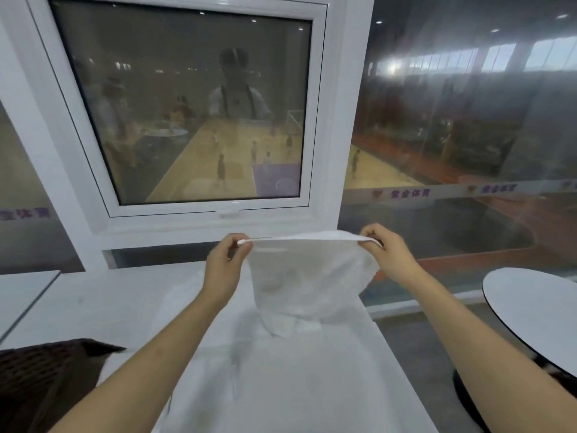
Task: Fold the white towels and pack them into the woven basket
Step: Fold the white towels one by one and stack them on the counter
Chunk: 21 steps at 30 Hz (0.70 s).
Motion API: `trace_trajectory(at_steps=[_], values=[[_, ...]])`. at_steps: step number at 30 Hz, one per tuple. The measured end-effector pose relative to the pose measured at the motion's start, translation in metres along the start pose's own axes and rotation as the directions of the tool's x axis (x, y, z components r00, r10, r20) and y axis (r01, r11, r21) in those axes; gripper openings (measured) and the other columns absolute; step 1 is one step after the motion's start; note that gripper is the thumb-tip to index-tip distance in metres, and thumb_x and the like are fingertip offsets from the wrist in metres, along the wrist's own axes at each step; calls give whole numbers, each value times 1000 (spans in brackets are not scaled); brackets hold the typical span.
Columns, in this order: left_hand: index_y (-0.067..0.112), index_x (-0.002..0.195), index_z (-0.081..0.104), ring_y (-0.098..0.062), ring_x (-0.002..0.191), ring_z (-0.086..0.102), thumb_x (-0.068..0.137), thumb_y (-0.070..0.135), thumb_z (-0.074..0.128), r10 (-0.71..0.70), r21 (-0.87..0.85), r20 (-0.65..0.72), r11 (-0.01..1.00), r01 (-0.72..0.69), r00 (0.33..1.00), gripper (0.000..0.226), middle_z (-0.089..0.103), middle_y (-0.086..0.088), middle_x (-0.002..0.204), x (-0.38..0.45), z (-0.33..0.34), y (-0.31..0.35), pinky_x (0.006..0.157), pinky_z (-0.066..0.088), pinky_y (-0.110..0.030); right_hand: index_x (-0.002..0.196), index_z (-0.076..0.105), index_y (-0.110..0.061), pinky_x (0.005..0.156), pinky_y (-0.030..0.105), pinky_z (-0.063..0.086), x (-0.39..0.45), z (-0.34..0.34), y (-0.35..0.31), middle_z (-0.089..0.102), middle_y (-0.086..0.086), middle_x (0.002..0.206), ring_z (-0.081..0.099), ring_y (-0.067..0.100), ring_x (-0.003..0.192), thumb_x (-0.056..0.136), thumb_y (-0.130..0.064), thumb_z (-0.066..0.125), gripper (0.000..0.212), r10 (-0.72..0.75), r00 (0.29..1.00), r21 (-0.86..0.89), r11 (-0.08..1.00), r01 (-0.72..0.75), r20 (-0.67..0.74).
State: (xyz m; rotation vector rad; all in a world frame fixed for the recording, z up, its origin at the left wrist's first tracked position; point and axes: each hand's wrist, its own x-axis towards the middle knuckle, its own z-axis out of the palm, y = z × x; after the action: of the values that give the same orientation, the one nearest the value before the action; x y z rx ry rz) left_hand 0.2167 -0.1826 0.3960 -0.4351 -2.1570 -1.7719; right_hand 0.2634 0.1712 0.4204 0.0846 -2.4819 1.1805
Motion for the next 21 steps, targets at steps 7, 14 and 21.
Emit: trace_trajectory(at_steps=[7, 14, 21], values=[[20, 92, 68, -5, 88, 63, 100, 17, 62, -125, 31, 25, 992, 124, 992, 10, 70, 9, 94, -123, 10, -19, 75, 46, -10, 86, 63, -28, 66, 32, 40, -115, 14, 61, 64, 1, 80, 51, 9, 72, 96, -15, 69, 18, 93, 985, -17, 996, -92, 143], [16, 93, 69, -10, 88, 62, 101, 19, 61, -272, 56, 79, 962, 269, 959, 11, 70, 4, 95, -251, 37, -34, 78, 47, -21, 88, 61, -25, 72, 28, 41, -226, -2, 103, 64, -6, 86, 54, 14, 78, 98, -16, 66, 14, 119, 943, -23, 993, -118, 312], [17, 92, 69, -14, 81, 59, 100, 16, 61, -376, 127, 83, 922, 365, 923, 11, 68, 2, 88, -348, 58, -41, 77, 45, -31, 90, 59, -22, 68, 19, 38, -319, -13, 135, 61, -8, 85, 49, 5, 73, 101, -20, 62, 12, 207, 887, -30, 976, -214, 412]])
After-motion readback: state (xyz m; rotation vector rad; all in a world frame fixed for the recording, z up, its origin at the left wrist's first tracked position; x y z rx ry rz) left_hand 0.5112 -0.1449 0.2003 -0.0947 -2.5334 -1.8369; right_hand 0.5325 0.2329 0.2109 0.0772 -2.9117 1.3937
